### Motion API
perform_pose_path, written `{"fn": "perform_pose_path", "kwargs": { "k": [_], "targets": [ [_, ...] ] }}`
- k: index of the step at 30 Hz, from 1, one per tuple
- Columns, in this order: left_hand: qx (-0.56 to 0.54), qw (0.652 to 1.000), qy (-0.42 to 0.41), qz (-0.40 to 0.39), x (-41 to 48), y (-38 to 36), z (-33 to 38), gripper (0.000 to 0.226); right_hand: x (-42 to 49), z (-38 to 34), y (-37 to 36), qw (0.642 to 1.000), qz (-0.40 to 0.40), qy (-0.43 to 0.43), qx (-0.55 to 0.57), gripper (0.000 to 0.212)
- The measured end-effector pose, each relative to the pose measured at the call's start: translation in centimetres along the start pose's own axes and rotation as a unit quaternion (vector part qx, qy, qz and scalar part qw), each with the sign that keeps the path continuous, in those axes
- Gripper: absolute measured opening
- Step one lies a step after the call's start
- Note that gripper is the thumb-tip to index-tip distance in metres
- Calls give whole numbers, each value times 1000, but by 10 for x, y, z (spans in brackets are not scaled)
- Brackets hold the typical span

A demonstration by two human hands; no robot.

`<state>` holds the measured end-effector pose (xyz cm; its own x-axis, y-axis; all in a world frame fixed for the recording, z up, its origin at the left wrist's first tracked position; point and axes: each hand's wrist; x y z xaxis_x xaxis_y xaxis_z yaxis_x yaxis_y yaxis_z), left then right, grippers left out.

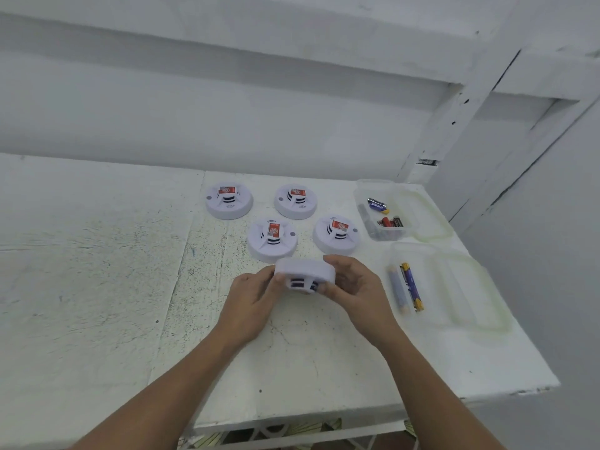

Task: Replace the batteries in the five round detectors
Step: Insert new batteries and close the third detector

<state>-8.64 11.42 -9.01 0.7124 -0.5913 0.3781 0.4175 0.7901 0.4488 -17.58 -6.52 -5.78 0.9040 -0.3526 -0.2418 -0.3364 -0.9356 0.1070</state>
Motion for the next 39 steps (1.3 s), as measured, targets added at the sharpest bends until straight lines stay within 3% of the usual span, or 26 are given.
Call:
{"fn": "perform_pose_path", "kwargs": {
  "k": [2,6,13,20,39],
  "targets": [
    [-1,1000,-5,1,-1,0,1,57,2,-2,-4,999,19,-5,25,27],
    [-7,1000,14,12,-1,0,0,36,3,0,-13,995,20,-57,76,25],
    [-21,999,26,14,-3,1,5,29,1,5,-14,992,19,-85,94,27],
    [-21,999,44,12,-5,1,2,41,-2,8,-13,993,7,-86,82,27],
    [-26,998,60,15,-9,1,15,27,-6,16,-15,995,39,-60,71,26]
  ]
}}
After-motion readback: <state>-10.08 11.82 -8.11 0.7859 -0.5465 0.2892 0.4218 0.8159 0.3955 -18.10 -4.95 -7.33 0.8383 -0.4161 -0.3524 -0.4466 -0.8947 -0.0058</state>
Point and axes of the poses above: each hand's wrist, its own x-axis towards the middle knuckle, its own y-axis out of the back of the hand, z = x × y, and after that the axes turned 14 degrees about -y, right-handed
